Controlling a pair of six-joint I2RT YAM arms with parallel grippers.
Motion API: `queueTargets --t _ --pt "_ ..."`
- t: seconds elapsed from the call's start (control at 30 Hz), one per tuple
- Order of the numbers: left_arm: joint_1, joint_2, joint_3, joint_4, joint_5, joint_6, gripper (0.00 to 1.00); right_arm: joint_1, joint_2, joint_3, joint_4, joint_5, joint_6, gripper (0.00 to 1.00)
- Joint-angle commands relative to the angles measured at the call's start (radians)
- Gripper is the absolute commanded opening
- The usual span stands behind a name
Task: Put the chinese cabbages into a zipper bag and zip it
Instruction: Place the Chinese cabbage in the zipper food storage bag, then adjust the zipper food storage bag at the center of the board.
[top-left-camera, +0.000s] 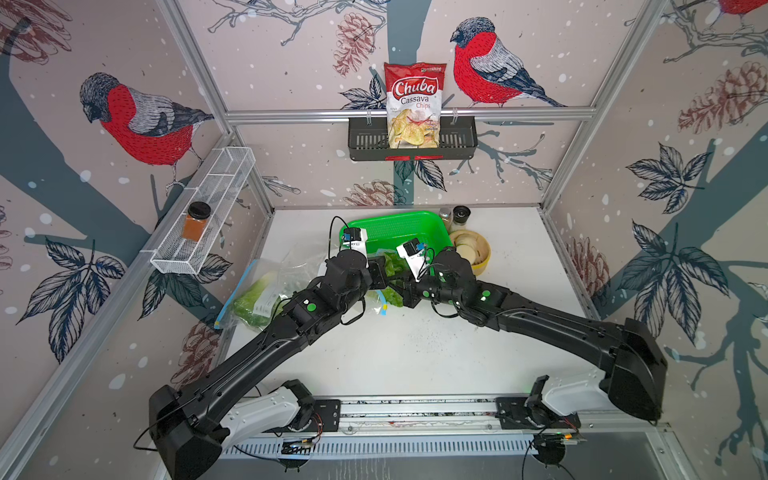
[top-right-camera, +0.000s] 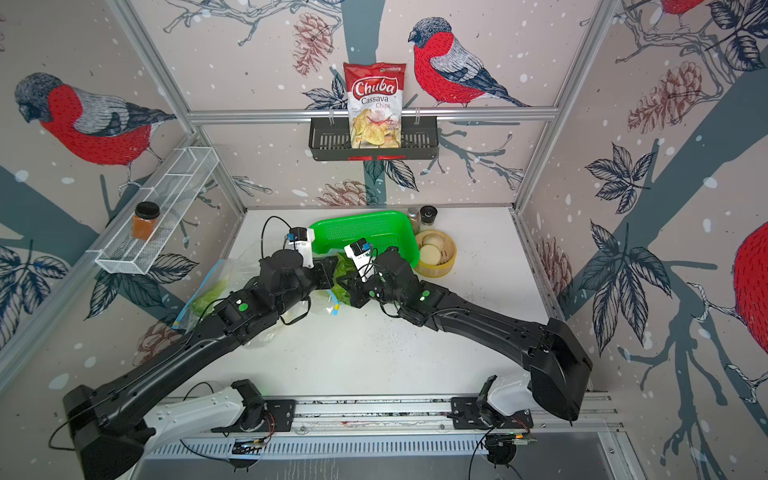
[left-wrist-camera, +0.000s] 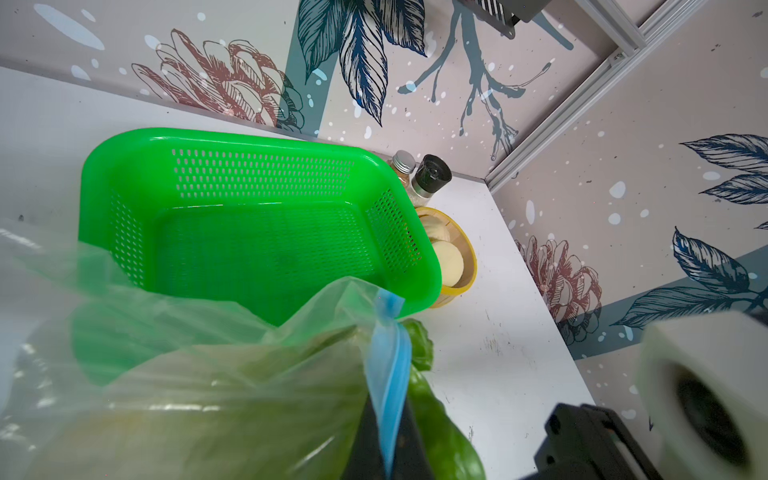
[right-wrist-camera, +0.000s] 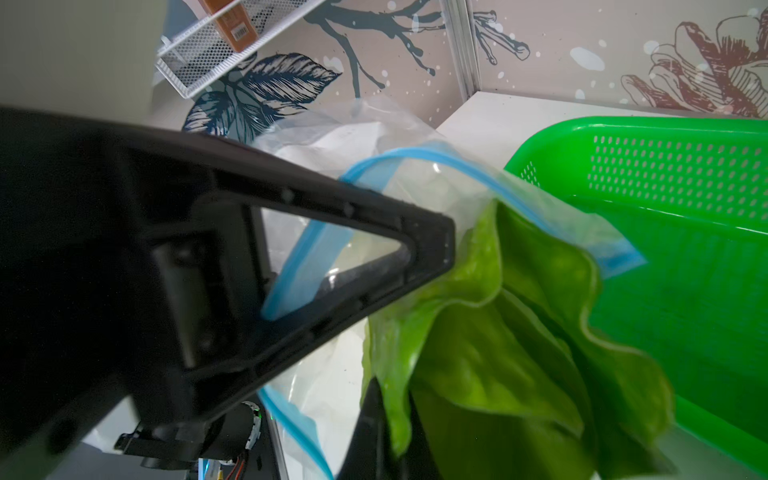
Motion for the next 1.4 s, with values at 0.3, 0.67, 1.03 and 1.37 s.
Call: queueTargets --t 0.3,0.67,1.03,1.37 --pt "0.031 -0.020 -0.011 0.107 0.023 -0.014 0.00 -0.024 -0.043 -0.048 0.079 -0.120 -0.018 0.35" --pt "0.068 -0.025 -0.026 0.137 0.047 -0.038 0.00 -0.043 -0.205 -0.064 -0.041 -0.011 0.069 0.60" --pt "0.079 -0.022 -0.041 0.144 0.025 -0.042 0.00 -0.186 -0.254 -0.269 -0.079 -0.047 0.330 0.54" --pt "0.081 -0.026 -0.056 0.155 0.032 -0.053 0.00 -0.159 -0.081 -0.302 0.125 -0.192 0.442 0.41"
